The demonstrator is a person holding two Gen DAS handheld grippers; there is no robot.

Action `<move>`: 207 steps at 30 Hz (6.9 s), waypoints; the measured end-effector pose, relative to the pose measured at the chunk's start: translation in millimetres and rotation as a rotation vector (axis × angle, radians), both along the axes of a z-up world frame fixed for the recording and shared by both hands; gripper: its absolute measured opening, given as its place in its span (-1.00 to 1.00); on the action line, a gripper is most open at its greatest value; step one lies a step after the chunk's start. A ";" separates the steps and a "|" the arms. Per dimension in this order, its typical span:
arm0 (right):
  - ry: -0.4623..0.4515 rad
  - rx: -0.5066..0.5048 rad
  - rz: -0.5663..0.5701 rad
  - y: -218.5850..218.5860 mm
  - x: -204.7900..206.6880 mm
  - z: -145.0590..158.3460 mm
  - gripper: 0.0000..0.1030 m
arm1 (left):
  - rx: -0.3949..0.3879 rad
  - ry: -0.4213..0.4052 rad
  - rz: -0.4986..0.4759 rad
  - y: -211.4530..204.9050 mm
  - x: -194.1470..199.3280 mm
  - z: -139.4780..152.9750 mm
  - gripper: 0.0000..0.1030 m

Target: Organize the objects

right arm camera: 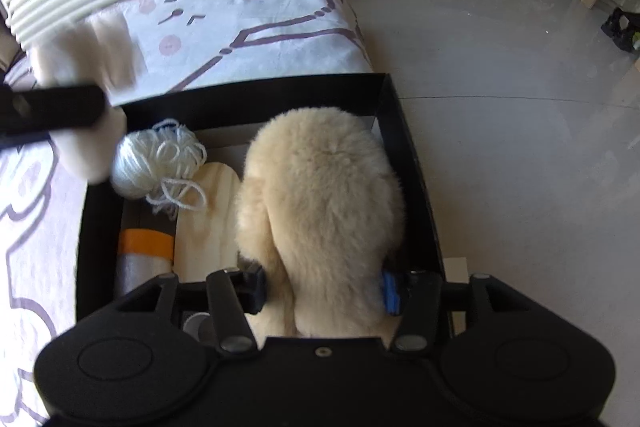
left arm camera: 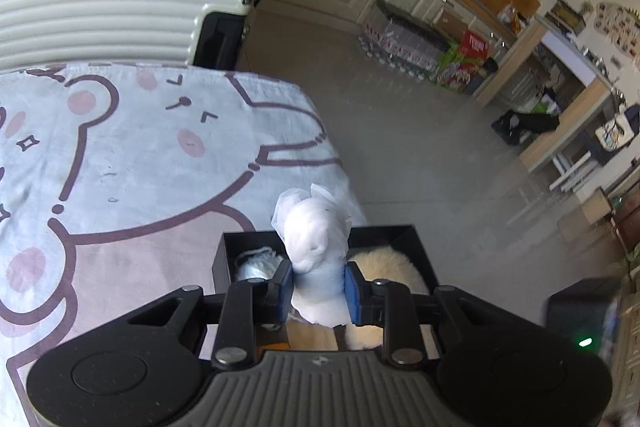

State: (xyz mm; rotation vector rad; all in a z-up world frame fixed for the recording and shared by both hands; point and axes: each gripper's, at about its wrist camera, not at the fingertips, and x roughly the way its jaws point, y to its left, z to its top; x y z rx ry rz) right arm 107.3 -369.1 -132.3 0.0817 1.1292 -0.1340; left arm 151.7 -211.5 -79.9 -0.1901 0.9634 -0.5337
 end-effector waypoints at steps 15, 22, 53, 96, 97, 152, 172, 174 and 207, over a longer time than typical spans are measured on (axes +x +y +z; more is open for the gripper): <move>-0.032 0.014 -0.029 -7.2 -5.7 21.8 -0.02 | 0.020 0.061 -0.033 -17.5 3.1 -22.2 -0.05; -0.061 0.027 -0.034 -6.5 -8.0 28.3 -0.03 | 0.068 0.029 -0.016 -11.5 -3.5 -8.2 -0.05; -0.261 0.033 -0.030 17.8 -97.9 111.2 0.17 | 0.282 -0.060 0.143 61.3 -98.4 58.1 0.55; -0.252 -0.081 -0.050 26.5 -126.3 113.8 1.00 | 0.359 -0.055 0.155 92.9 -114.6 56.1 1.00; -0.252 -0.081 -0.050 26.5 -126.4 113.8 1.00 | 0.359 -0.055 0.154 92.8 -114.5 56.1 1.00; -0.246 -0.076 -0.043 26.4 -125.5 111.1 1.00 | 0.388 -0.055 0.141 92.9 -114.2 52.8 1.00; -0.243 -0.076 -0.039 27.8 -124.5 109.4 1.00 | 0.394 -0.053 0.133 91.6 -113.1 52.0 1.00; -0.242 -0.076 -0.038 28.0 -124.3 108.9 1.00 | 0.393 -0.053 0.133 91.6 -113.0 52.1 1.00; -0.237 -0.076 -0.035 28.0 -122.8 106.2 1.00 | 0.393 -0.051 0.130 88.7 -112.2 49.1 1.00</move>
